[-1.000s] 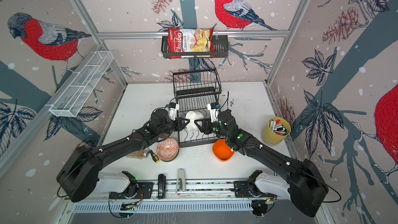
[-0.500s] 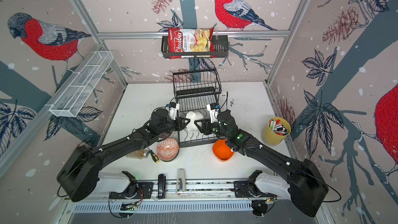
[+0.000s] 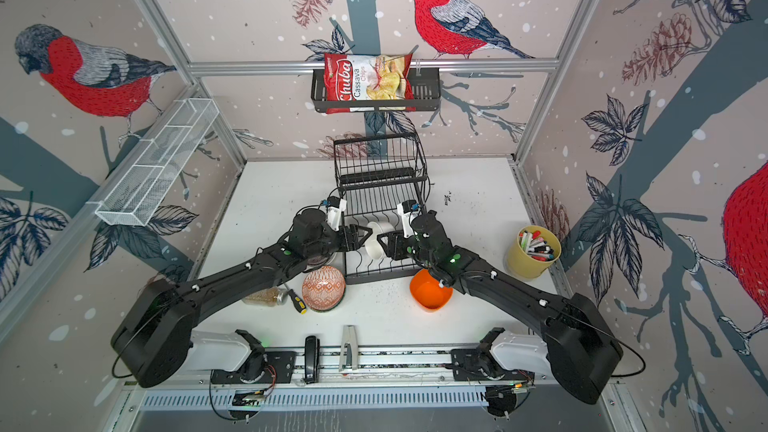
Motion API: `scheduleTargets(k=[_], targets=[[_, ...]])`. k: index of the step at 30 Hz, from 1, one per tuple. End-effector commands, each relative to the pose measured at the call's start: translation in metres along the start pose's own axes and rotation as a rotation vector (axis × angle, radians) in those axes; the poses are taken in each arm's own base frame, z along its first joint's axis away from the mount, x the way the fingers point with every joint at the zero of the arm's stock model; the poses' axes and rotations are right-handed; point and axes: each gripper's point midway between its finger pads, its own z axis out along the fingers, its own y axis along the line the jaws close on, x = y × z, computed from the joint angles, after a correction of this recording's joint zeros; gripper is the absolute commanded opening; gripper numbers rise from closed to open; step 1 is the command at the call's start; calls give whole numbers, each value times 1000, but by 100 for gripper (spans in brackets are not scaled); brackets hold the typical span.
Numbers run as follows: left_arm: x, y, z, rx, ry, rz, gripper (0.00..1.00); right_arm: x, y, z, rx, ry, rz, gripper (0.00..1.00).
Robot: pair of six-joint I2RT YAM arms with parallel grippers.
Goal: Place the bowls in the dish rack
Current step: 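Grasp the bowl rim with the right gripper beside the left gripper, then open the left gripper and withdraw it while the right gripper holds the bowl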
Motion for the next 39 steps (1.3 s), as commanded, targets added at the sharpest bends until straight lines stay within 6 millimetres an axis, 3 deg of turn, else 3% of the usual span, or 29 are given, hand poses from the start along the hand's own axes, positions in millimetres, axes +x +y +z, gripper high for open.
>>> scheduleTargets(k=[1, 6, 15, 20, 32, 39], targets=[[-9, -1, -2, -15, -34, 32, 71, -19, 5, 1, -1, -57, -40, 29], [-9, 3, -4, -40, -34, 38, 72, -14, -7, 17, 61, -19, -60, 29], [-16, 9, -23, -110, -81, 59, 82, -29, -36, 28, 257, -18, -156, 29], [-18, 16, -41, -157, -135, 71, 97, -44, -60, 28, 435, -50, -253, 29], [-20, 38, -96, -310, -267, 58, 97, -64, -81, 40, 615, -98, -482, 30], [-19, 41, -111, -337, -295, 57, 97, -68, -80, 56, 652, -95, -622, 31]])
